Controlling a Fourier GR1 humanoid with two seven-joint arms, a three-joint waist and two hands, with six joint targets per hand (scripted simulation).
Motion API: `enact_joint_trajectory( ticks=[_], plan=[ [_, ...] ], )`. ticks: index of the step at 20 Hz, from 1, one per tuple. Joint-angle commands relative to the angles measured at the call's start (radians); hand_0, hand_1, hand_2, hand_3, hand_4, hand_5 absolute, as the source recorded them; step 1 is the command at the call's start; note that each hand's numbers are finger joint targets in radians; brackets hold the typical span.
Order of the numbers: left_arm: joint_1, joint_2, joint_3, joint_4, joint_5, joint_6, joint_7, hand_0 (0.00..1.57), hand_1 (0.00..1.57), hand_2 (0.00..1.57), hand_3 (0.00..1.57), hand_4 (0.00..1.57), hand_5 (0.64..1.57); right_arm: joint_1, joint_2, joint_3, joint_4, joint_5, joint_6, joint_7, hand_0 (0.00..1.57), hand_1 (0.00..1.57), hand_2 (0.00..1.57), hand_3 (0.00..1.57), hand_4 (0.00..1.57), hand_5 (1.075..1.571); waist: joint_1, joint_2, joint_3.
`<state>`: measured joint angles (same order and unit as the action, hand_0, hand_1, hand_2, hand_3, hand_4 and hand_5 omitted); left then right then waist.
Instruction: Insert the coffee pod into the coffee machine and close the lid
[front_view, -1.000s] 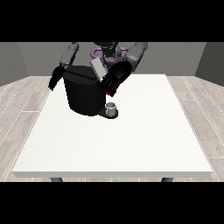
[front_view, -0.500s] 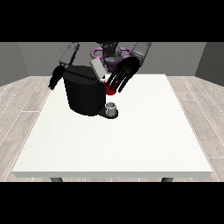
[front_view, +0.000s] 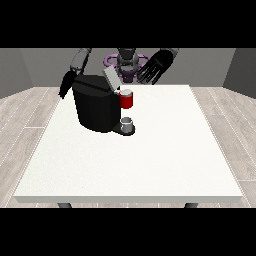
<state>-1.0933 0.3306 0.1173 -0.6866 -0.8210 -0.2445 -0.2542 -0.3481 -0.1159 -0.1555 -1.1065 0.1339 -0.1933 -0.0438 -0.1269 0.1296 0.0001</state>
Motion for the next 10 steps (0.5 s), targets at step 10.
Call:
enact_joint_trajectory(
  ticks=[10],
  plan=[
    [0.466,-0.220,0.300,0.026,0.411,-0.071,-0.124,0.00,0.00,0.00,0.00,0.42,1.571,0.258,-0.006,0.003,-0.021,-0.006,0.031,0.015,0.00,0.00,0.00,0.00,0.00,1.571,0.163,-0.342,-0.0015]
  ],
)
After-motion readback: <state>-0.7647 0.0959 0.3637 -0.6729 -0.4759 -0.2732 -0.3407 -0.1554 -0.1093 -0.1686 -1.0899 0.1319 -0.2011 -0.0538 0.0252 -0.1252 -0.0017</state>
